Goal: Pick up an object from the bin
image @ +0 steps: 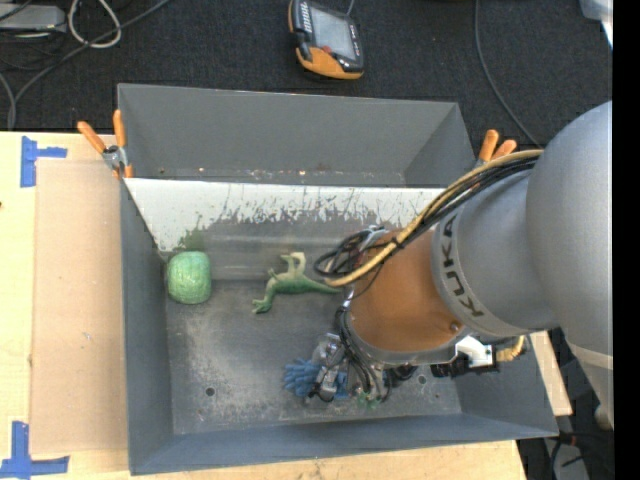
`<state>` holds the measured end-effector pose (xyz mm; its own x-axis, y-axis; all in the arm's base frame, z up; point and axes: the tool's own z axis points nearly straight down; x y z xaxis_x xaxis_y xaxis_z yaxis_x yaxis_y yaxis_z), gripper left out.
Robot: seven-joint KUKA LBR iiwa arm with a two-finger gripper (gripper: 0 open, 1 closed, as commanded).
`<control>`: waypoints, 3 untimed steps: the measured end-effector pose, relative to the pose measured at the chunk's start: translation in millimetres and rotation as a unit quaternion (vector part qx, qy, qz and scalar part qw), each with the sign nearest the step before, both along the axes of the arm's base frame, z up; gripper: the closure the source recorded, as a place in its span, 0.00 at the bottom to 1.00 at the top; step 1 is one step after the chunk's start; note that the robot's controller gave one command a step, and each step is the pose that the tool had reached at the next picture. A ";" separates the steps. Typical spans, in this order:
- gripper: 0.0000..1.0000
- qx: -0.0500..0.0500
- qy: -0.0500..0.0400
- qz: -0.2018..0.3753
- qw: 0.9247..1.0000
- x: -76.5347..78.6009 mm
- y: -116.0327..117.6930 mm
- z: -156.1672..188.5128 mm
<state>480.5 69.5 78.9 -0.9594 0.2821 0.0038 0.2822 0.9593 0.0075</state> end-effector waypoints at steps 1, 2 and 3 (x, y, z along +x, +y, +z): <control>1.00 0.000 0.000 -0.001 1.000 -0.3 -0.2 10.4; 1.00 0.000 0.001 -0.001 1.000 -0.9 -0.5 27.5; 1.00 0.000 0.001 -0.001 1.000 -0.4 -0.5 39.5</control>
Offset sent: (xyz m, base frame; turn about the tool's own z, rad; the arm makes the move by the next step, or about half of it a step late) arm -0.0001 0.0000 0.0427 0.0009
